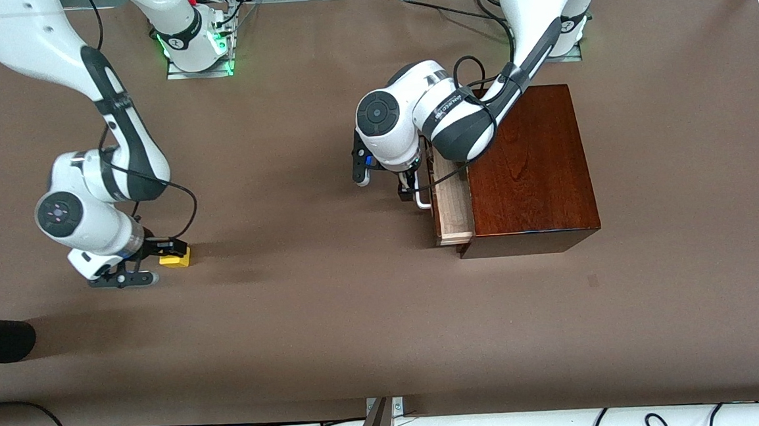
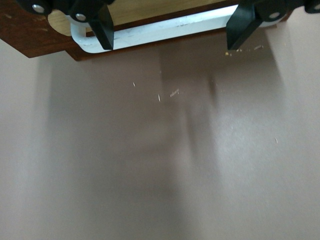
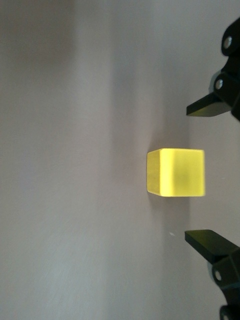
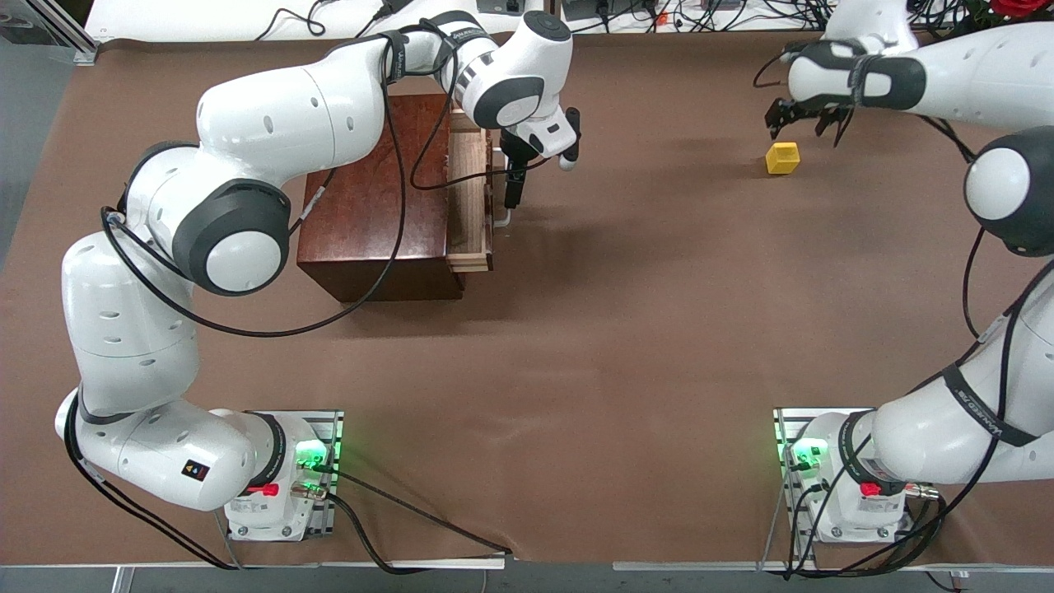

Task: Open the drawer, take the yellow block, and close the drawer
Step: 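Push the drawer shut with the left gripper while the right gripper releases the cube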

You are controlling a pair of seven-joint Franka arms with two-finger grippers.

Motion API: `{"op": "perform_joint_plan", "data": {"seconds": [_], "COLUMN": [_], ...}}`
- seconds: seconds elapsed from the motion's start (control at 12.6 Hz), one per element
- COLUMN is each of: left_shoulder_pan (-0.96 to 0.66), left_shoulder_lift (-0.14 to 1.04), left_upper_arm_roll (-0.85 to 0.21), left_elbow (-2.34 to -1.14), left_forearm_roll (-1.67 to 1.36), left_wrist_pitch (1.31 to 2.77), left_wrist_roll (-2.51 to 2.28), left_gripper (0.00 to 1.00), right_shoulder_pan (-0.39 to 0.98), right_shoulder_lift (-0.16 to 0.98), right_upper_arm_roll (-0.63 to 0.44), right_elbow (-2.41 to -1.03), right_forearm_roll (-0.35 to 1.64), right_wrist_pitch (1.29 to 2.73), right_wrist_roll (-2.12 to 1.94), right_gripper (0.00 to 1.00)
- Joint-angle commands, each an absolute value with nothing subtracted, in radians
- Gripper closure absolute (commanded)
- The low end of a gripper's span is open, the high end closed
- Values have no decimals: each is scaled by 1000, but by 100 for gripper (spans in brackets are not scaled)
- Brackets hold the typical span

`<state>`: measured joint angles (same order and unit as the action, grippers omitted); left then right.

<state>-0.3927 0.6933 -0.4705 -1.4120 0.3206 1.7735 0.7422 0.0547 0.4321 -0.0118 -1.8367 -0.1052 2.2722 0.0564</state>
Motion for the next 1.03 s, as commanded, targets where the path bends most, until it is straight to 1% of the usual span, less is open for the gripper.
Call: {"op": "perform_joint_plan", "data": {"seconds": [0.0,0.24,0.32,0.4,0.56,0.64,0.95], "left_shoulder_pan": [-327,-318,-313,-307,-305,-304,-301], "left_shoulder_lift": [681,677,673,673,673,673,672], "left_upper_arm_roll": [-459,-457,-448,-448,-446,-448,-448], "left_elbow": [-1413,-1411,-1411,-1413,-1411,-1411,-1411], "left_forearm_roll": [382,382,382,382,382,382,382], "left_wrist_pitch": [1686,1668,1658,1657,1655,1654,1640], "left_wrist_roll": [799,813,813,815,815,815,815], "left_gripper": [0,0,0,0,0,0,0], "right_shoulder_pan": [52,52,52,54,57,57,58], "right_shoulder_lift": [248,85,49,34,44,52,52], "right_upper_arm_roll": [3,17,17,17,18,17,18], "right_elbow": [-1855,-1832,-1807,-1763,-1643,-1605,-1586], "right_forearm_roll": [-100,-36,-16,-5,-2,0,-2], "right_wrist_pitch": [2137,2010,1938,1869,1758,1721,1678], "right_wrist_roll": [8,3,-20,-31,-34,-34,-34], "right_gripper": [0,0,0,0,0,0,0]}}
